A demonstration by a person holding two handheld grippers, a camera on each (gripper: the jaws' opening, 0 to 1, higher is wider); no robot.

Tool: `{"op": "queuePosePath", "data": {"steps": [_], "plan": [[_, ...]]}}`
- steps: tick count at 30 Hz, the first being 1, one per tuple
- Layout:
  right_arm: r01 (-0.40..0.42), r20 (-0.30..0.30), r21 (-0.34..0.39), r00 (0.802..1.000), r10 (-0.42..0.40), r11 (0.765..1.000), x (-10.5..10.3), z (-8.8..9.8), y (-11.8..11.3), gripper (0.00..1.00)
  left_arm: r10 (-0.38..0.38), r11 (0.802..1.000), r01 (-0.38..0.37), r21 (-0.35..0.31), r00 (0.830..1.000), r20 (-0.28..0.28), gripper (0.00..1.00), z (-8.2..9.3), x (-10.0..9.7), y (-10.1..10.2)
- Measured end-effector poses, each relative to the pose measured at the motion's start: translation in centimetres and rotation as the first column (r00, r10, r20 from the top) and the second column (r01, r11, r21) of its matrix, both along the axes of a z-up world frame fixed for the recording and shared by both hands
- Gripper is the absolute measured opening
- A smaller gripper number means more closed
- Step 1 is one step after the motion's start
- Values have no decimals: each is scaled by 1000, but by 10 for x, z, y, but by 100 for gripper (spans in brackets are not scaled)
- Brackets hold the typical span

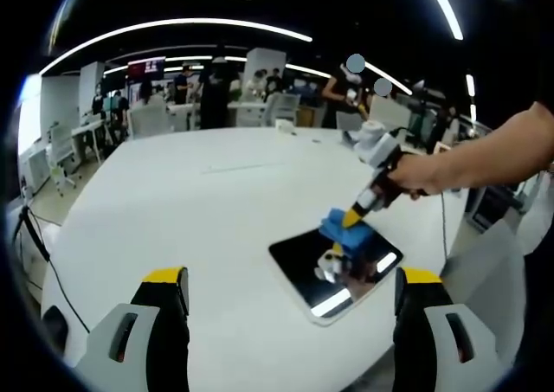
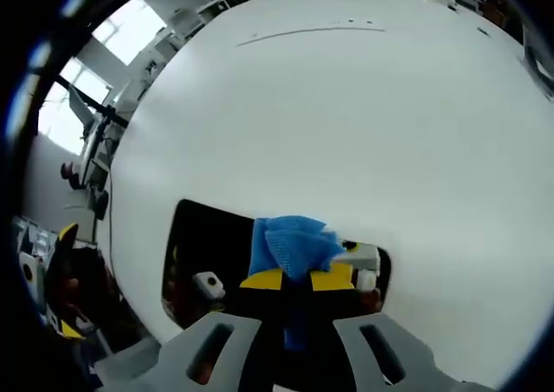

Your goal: Wipe the mirror surface with the cleaning cloth until all visible marks leave the cleaned area.

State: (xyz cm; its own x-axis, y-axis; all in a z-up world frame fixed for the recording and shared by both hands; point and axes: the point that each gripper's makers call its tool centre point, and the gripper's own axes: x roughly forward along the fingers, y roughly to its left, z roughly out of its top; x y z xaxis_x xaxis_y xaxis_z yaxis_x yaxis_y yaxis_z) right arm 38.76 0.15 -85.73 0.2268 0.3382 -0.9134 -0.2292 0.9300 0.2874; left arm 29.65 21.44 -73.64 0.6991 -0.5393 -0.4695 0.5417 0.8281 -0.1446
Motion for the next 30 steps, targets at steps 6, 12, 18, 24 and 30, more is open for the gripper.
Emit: {"op": "queuePosePath", "data": {"steps": [6, 12, 18, 24, 30], "plan": [[7, 1, 2, 1000, -7, 1000, -6, 0, 0, 4, -3, 1000, 3, -3, 1000, 3, 100, 2, -3, -2], [11, 0, 5, 1000, -11, 1000, -13, -1, 1, 4, -4, 1000, 4, -3, 1000, 4, 100, 2, -5, -2], [16, 1, 9, 1000, -16, 1000, -16, -1, 1, 4, -7, 1000, 7, -3, 1000, 5, 99, 2, -5, -2], [18, 1, 10, 1000, -18, 1000, -20, -3, 1, 4, -13, 1000, 13, -1, 1000, 7, 99, 3, -6, -3], [21, 0, 12, 1000, -21, 1000, -28, -3, 2, 4, -16, 1000, 16, 1, 1000, 5, 99, 2, -6, -2]]}}
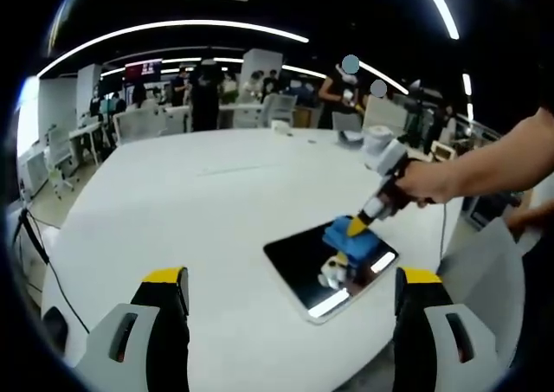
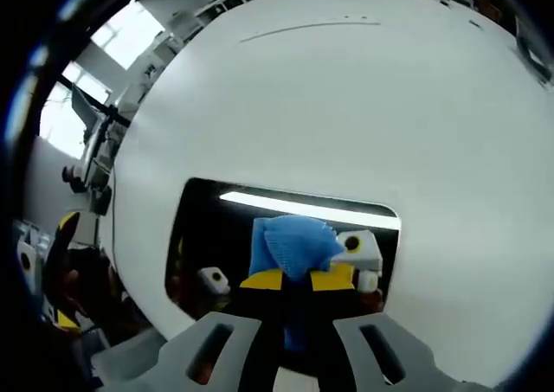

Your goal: Wipe the mirror surface with the cleaning cloth until all visible marks leave the cleaned area.

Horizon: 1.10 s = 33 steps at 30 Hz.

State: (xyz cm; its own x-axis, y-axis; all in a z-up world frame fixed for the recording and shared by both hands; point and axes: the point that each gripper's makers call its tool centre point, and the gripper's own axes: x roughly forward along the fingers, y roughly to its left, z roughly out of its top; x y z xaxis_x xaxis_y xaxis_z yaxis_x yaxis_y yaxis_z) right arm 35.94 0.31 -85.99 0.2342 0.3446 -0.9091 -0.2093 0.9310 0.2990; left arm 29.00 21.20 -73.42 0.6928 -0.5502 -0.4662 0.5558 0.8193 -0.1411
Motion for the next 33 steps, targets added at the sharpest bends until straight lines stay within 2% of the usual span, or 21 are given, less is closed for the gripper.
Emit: {"op": "queuePosePath", "data": {"steps": [4, 18, 22, 33], "plan": [[-1, 0, 0, 1000, 1, 1000, -10, 3, 1, 4, -4, 1000, 4, 2, 1000, -1, 99, -1, -1, -1], [7, -6, 4, 1000, -7, 1000, -27, 4, 3, 4, -15, 1000, 15, 1, 1000, 4, 99, 1, -6, -3], [13, -8, 3, 1000, -13, 1000, -34, 5, 3, 4, -41, 999, 41, 13, 999, 4, 99, -1, -7, -5], [42, -5, 7, 999, -42, 999, -51, 5, 4, 4, -61, 998, 61, 2, 998, 18, 99, 7, -4, -2]]}}
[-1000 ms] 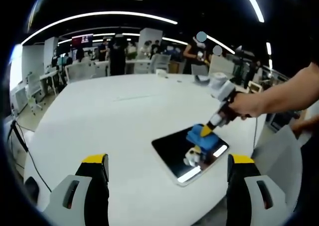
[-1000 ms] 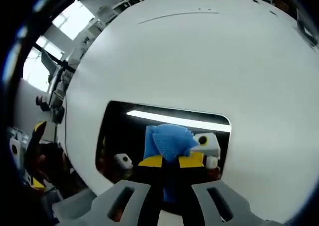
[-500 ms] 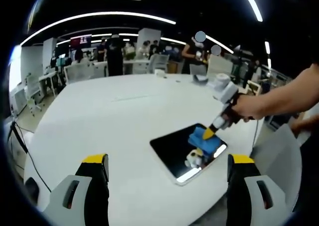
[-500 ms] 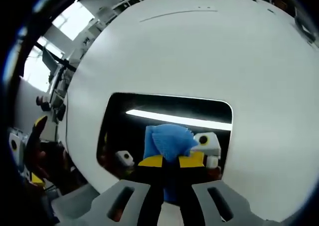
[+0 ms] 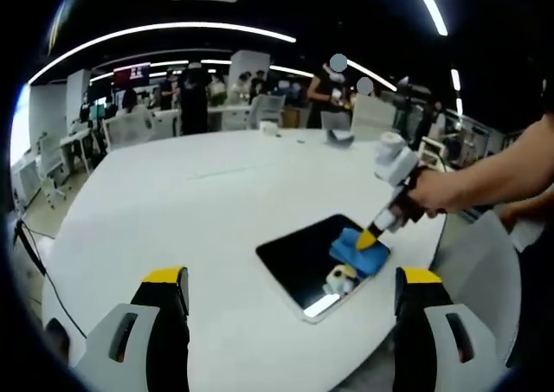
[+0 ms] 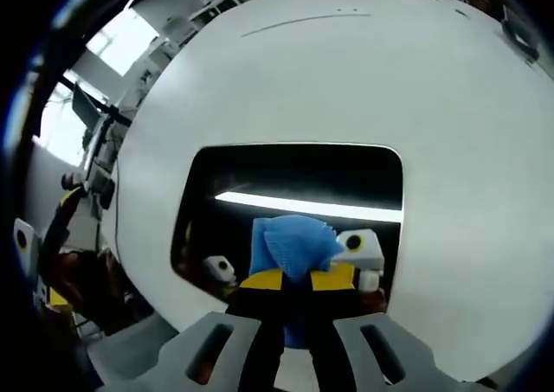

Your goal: Wipe the mirror surface with the cleaning cloth until all visible marks leave the cleaned area.

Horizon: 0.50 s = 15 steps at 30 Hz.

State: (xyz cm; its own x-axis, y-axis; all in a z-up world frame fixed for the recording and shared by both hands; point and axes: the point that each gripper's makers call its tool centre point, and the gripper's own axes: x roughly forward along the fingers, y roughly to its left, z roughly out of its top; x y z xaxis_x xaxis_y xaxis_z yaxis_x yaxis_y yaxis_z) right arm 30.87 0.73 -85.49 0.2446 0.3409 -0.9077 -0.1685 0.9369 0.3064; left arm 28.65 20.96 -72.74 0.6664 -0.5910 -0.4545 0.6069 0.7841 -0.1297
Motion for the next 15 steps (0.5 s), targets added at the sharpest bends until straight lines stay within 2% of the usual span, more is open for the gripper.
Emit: {"op": "queuePosePath", "data": {"steps": [7, 15], "plan": [[1, -1, 3, 1000, -1, 1000, -2, -3, -1, 4, -2, 1000, 1, -20, 1000, -20, 100, -2, -5, -3], [-8, -8, 1, 1000, 8, 1000, -17, -1, -1, 4, -4, 1000, 3, -27, 1000, -30, 100, -4, -8, -7]]}}
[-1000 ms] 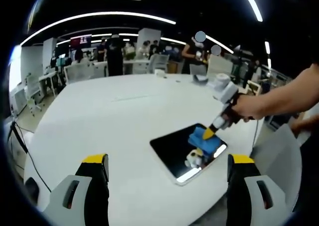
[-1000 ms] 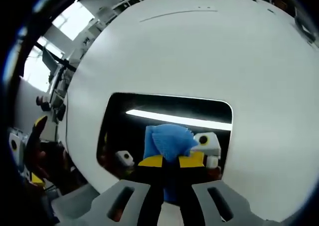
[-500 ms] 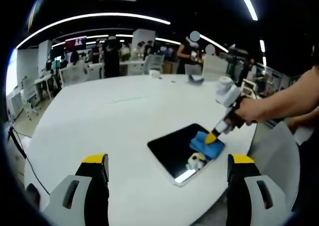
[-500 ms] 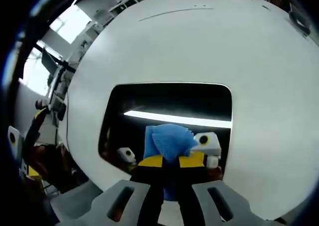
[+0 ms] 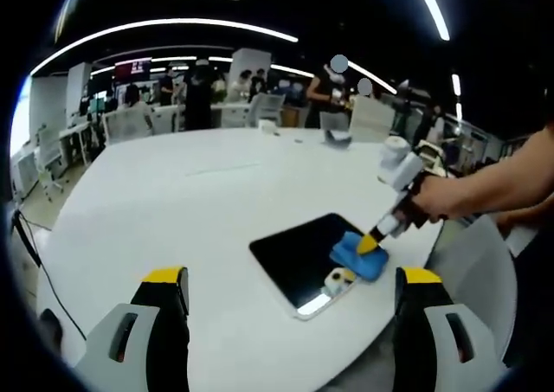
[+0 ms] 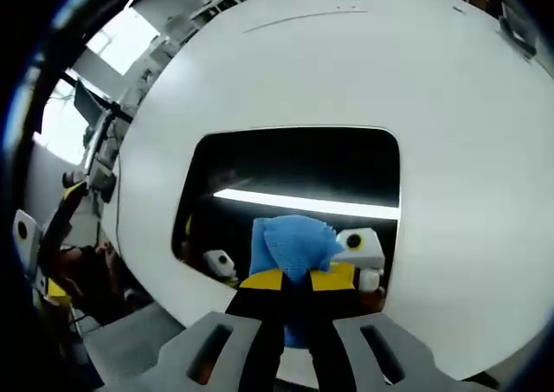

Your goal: Wipe the mirror surface with the cleaning cloth until all visible marks leave the cleaned area.

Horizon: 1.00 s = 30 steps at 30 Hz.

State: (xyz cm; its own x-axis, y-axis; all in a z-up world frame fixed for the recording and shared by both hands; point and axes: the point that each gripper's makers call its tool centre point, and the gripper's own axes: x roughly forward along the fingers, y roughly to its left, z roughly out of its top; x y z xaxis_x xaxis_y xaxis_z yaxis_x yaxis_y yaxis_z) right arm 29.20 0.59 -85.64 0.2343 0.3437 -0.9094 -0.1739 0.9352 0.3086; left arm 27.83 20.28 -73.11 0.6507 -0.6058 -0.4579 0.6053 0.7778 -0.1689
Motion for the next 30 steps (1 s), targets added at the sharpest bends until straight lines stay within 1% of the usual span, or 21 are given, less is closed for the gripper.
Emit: {"op": "queuePosePath", "data": {"steps": [5, 7, 10, 14, 16, 21, 24, 26, 30], "plan": [[-1, -2, 10, 1000, 1, 1000, -6, 0, 1, 4, 2, 1000, -2, 0, 1000, 9, 100, 1, 5, -1], [0, -3, 12, 1000, 0, 1000, -7, 0, 1, 4, 9, 1000, -9, -2, 1000, 18, 100, 2, 8, 1], [-3, -5, 10, 1000, 3, 1000, -7, -1, 2, 4, 23, 1000, -23, -8, 1000, 18, 100, 2, 10, 3], [2, -4, 9, 1000, -2, 1000, -9, -2, 3, 4, 27, 1000, -27, -6, 1000, 15, 100, 0, 7, 3], [19, -17, 10, 1000, -18, 1000, -10, -3, 3, 4, 28, 1000, -28, -5, 1000, 9, 100, -2, 6, 3], [11, -17, 17, 1000, -11, 1000, -15, -2, 6, 4, 26, 1000, -26, -1, 1000, 0, 100, -5, 3, 3], [5, -27, 20, 1000, -5, 1000, -17, -2, 7, 4, 31, 1000, -31, -1, 1000, 0, 100, -5, 3, 3], [-17, -17, 6, 1000, 17, 1000, -17, -3, 7, 4, 33, 999, -33, 0, 999, 1, 100, -4, 3, 3], [-13, -23, 13, 1000, 13, 1000, -17, -3, 7, 4, 32, 999, -32, 2, 999, 5, 100, -3, 4, 1]]}}
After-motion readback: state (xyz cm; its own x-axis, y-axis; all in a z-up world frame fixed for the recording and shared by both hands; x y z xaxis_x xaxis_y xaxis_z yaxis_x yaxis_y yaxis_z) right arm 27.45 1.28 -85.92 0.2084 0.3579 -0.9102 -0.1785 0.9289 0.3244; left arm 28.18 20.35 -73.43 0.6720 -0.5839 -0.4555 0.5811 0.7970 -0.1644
